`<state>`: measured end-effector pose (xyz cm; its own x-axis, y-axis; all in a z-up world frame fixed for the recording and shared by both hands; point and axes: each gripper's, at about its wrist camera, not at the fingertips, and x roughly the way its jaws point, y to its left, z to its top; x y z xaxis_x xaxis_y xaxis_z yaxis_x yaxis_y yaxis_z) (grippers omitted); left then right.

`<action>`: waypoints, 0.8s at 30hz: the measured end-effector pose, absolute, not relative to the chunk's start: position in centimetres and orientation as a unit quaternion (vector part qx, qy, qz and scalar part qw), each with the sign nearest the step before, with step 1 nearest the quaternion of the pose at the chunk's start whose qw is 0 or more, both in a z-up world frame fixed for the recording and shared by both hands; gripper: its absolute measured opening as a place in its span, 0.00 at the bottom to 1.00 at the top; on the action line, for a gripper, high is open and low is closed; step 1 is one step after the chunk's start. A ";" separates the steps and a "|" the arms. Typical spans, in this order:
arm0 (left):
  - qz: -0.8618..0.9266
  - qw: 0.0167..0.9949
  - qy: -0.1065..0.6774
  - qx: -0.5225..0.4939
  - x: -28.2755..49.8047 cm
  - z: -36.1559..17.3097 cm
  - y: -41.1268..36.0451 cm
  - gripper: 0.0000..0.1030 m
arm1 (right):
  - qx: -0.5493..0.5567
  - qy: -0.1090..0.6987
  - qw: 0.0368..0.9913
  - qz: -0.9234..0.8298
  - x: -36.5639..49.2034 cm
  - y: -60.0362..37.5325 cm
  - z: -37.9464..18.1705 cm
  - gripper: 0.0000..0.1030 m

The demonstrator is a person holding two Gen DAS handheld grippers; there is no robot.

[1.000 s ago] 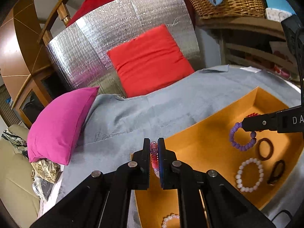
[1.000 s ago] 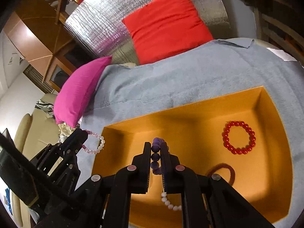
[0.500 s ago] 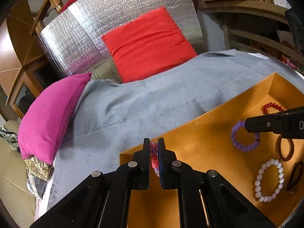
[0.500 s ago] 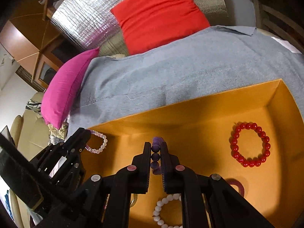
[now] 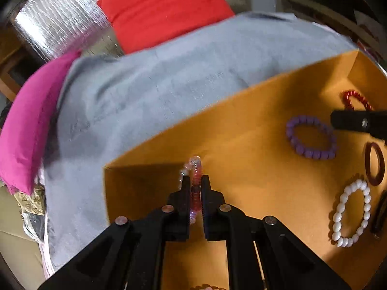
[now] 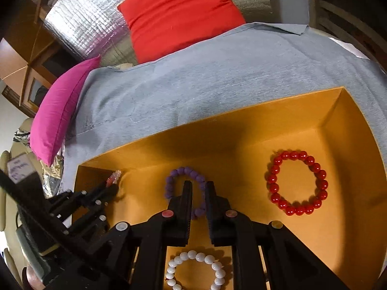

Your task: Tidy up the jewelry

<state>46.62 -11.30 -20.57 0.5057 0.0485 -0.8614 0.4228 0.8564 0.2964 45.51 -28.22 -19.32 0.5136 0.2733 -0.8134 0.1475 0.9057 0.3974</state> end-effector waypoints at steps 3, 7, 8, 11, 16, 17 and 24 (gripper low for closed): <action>-0.100 0.839 0.473 0.249 46.1 -20.1 -11.3 0.36 | 0.219 0.493 0.841 0.031 45.2 -28.6 -19.0 0.21; -0.076 0.857 0.433 0.268 44.0 -18.1 -11.3 0.54 | 0.203 0.482 0.852 0.033 43.7 -28.7 -17.3 0.21; -0.074 0.864 0.420 0.268 43.0 -17.2 -11.3 0.54 | 0.194 0.478 0.856 0.034 42.9 -28.7 -16.6 0.21; -0.059 0.882 0.383 0.268 39.7 -14.6 -11.0 0.63 | 0.163 0.463 0.871 0.039 40.6 -28.4 -14.7 0.23; -0.057 0.911 0.332 0.238 33.6 -10.2 -9.9 0.72 | 0.124 0.432 0.892 0.046 34.7 -27.5 -11.1 0.37; -0.058 0.915 0.326 0.229 32.3 -9.3 -9.7 0.72 | 0.121 0.427 0.895 0.046 33.4 -27.4 -10.5 0.42; -0.056 0.939 0.300 0.158 24.9 -4.3 -7.5 0.75 | 0.104 0.397 0.911 0.045 24.5 -26.4 -7.1 0.46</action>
<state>24.94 -7.49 -4.29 0.8138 -0.0106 -0.5811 0.2002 0.9437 0.2632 24.45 -26.41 -7.06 0.6814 0.1650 -0.7130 0.0003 0.9742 0.2257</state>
